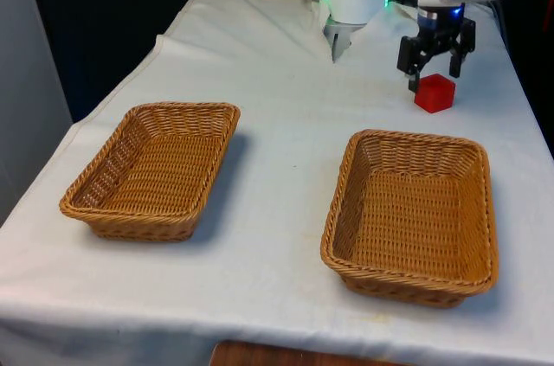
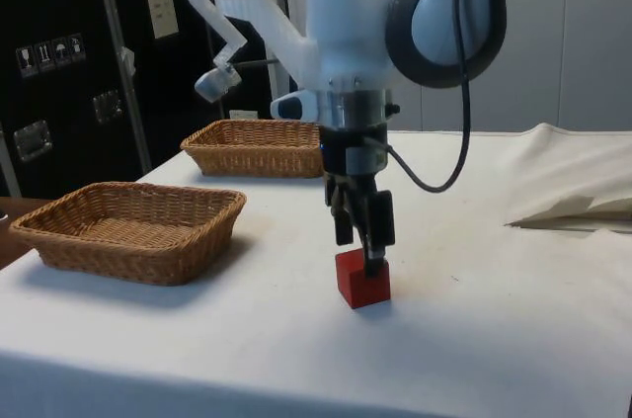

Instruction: Pick up the red cube and place it into the right basket.

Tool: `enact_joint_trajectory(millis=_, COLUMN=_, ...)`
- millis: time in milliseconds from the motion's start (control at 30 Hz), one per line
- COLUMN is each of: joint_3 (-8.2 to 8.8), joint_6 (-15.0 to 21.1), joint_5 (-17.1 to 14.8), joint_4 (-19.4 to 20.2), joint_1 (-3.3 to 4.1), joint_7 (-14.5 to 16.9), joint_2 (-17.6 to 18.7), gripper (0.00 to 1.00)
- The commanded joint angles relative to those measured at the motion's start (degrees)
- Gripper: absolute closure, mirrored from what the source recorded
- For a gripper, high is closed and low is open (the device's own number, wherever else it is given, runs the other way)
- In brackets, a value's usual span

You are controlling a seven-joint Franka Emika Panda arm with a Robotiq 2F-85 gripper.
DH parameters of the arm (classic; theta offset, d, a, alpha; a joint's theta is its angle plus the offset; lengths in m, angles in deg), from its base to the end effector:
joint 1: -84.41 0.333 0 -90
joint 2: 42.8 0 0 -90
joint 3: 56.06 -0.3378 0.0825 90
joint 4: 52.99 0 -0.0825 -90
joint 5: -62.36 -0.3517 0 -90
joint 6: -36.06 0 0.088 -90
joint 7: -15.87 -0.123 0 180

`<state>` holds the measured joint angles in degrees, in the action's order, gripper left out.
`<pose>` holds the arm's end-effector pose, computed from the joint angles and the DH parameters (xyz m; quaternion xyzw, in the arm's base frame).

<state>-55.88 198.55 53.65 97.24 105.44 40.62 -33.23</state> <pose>0.4040 0.1462 0.2319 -0.9468 -0.3201 -0.0242 0.0235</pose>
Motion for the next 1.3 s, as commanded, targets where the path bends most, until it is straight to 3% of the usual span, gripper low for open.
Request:
enact_joint_trajectory(millis=0, joint_3=-0.06, joint_6=1.7, joint_5=-0.1, joint_4=0.1, joint_1=0.06, joint_7=0.0, joint_2=0.8, gripper=0.0)
enact_joint_trajectory(millis=67, joint_3=-0.06, joint_6=1.4, joint_5=0.0, joint_4=-0.1, joint_1=0.0, joint_7=0.0, joint_2=1.1, gripper=0.0)
enact_joint_trajectory(millis=333, joint_3=-0.34, joint_6=6.1, joint_5=0.0, joint_4=-0.2, joint_1=0.11, joint_7=-0.6, joint_2=4.5, gripper=0.0)
enact_joint_trajectory(millis=800, joint_3=-0.23, joint_6=6.4, joint_5=0.2, joint_4=-0.2, joint_1=0.17, joint_7=-0.6, joint_2=4.9, gripper=0.0)
enact_joint_trajectory(millis=833, joint_3=-0.23, joint_6=6.4, joint_5=0.2, joint_4=-0.2, joint_1=0.17, joint_7=-0.6, joint_2=4.9, gripper=0.03)
enact_joint_trajectory(millis=900, joint_3=-0.17, joint_6=6.4, joint_5=0.2, joint_4=-0.2, joint_1=0.17, joint_7=-0.5, joint_2=4.9, gripper=0.2)
enact_joint_trajectory(millis=1033, joint_3=-0.17, joint_6=6.4, joint_5=0.3, joint_4=-0.2, joint_1=0.17, joint_7=-0.5, joint_2=4.9, gripper=0.64)
enact_joint_trajectory(millis=1067, joint_3=-0.17, joint_6=6.4, joint_5=0.3, joint_4=-0.2, joint_1=0.17, joint_7=-0.5, joint_2=4.9, gripper=0.81)
enact_joint_trajectory(millis=1133, joint_3=-0.17, joint_6=6.4, joint_5=0.3, joint_4=-0.3, joint_1=0.17, joint_7=-0.5, joint_2=4.9, gripper=1.0)
enact_joint_trajectory(millis=1267, joint_3=-0.11, joint_6=6.3, joint_5=0.3, joint_4=-0.3, joint_1=0.17, joint_7=-0.5, joint_2=4.9, gripper=1.0)
